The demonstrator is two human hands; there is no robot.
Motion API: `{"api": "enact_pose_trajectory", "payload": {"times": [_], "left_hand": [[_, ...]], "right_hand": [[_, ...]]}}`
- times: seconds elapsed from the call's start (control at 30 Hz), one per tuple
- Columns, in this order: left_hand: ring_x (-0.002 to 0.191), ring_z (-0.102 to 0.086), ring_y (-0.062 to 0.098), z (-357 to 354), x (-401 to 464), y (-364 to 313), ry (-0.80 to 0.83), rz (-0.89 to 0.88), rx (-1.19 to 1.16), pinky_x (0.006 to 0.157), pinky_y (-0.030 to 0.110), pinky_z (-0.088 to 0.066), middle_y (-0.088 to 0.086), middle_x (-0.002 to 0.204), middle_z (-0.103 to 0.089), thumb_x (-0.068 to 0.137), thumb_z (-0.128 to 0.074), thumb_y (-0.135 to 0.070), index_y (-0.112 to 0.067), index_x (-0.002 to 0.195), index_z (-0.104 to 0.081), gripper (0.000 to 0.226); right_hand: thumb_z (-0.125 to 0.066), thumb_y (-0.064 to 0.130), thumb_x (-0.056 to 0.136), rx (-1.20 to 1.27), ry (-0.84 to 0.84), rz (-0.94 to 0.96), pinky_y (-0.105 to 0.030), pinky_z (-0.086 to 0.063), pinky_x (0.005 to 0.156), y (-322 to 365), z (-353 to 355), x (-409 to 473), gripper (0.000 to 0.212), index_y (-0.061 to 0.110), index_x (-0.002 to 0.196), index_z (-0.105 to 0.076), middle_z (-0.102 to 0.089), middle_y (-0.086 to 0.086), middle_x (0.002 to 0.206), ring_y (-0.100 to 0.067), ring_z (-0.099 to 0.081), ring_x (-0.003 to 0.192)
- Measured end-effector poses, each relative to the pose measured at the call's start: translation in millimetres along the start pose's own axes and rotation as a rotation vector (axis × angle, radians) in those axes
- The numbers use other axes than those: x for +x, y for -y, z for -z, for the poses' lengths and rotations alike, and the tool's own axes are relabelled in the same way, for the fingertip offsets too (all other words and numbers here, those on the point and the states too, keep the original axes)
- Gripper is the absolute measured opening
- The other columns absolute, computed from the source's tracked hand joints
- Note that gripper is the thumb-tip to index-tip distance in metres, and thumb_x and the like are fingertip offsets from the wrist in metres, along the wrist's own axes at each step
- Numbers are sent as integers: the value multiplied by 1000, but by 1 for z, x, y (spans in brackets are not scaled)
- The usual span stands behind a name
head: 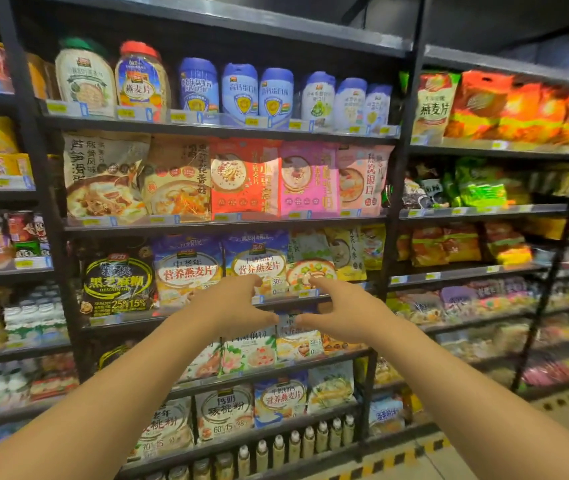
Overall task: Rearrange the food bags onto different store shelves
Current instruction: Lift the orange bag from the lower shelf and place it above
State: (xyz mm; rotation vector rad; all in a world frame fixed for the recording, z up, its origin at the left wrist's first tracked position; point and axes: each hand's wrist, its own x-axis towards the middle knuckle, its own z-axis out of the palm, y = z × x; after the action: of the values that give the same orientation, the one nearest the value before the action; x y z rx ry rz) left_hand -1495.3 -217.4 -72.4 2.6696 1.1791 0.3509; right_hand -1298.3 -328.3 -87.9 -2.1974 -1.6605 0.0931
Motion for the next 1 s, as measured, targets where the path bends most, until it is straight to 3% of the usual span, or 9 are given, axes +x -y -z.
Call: {"api": "enact_pose_trajectory", "payload": {"times": [0.23,0.53,0.73,1.0], "left_hand": [[130,-55,22,-32,44,-86,34,-86,-31,101,41,-50,-3,151,-50,78,-68,-67,-28,153,-37,91],[136,-51,22,-97,131,-253,108,-284,-64,106,45,-49,-2,155,-47,79,-65,-71,-24,155,-36,94],[129,-56,18,-130,199,-335,161,-361,-66,99,40,-53,-6,154,-47,83,-63,-68,-29,156,-32,89],[136,-50,22,-172,305,-415,185,-451,-73,104,45,-49,-6,155,-45,82,-62,-69,-28,156,-32,90]], "right_hand": [[-60,78,77,-33,-19,-96,-48,-46,106,-82,34,-14,94,42,156,-23,-34,7,161,-22,-41,142],[-60,78,77,-76,-64,-312,-48,-49,103,-250,101,-36,96,39,157,-24,-38,5,158,-22,-49,134],[-60,76,79,-72,-86,-389,-47,-50,101,-345,138,-37,95,35,157,-26,-43,5,155,-21,-52,131],[-59,79,77,-62,-146,-505,-50,-46,106,-458,157,3,96,38,157,-25,-35,7,160,-21,-40,141]]}}
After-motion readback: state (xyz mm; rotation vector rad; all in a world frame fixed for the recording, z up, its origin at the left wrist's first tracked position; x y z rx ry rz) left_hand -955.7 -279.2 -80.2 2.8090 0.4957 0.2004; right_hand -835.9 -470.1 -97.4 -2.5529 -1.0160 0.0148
